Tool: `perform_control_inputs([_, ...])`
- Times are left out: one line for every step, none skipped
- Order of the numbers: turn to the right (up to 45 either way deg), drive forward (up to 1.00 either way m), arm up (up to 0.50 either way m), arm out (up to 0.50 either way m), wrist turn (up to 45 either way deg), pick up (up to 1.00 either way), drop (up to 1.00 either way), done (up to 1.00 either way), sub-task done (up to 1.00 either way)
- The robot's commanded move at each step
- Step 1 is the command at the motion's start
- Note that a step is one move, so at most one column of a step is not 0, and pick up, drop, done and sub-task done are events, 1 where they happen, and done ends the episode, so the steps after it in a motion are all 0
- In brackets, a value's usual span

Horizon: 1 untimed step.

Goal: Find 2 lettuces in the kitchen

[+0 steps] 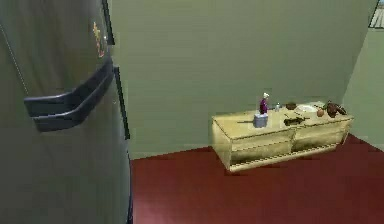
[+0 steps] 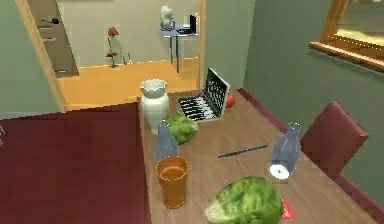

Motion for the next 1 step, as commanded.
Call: perform_control_inputs([24.0,0.00,0.00,0.00,0.0,0.00,0.00,0.00,0.00])
